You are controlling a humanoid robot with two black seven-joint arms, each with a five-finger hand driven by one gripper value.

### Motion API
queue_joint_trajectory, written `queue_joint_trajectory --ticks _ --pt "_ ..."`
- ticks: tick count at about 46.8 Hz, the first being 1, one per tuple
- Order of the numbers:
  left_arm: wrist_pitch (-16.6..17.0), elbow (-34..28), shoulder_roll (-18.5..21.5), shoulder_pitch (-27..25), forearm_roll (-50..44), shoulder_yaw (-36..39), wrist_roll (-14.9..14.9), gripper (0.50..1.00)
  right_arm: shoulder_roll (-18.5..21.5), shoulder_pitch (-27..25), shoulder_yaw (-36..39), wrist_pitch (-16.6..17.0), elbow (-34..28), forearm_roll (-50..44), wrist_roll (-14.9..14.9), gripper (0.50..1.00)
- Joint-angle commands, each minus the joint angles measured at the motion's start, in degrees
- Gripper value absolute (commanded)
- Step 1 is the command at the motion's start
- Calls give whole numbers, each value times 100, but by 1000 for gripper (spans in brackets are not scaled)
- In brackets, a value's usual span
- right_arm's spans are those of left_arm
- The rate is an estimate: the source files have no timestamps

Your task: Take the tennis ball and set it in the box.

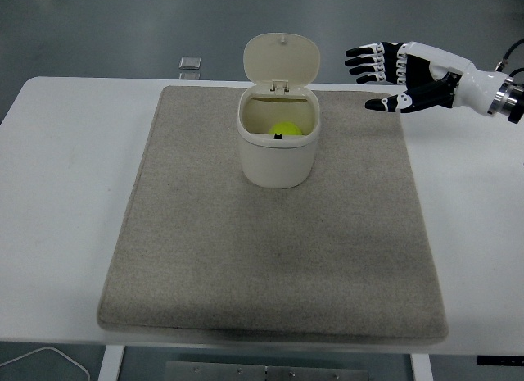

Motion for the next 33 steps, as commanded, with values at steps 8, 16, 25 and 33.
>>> queue_joint_trajectory --ticks 8,16,25,33 --pt "-1 0 0 0 0 0 0 996 36 -132 -32 -63 -142 1318 -787 913" --pt "-1 0 0 0 0 0 0 996 89 -334 -41 -380 -212 2470 -1148 913" --pt "-1 0 0 0 0 0 0 996 150 -449 -41 -397 -221 3463 -1587 913" --pt "-1 0 0 0 0 0 0 996 185 -528 -15 -704 -212 4184 -1965 913"
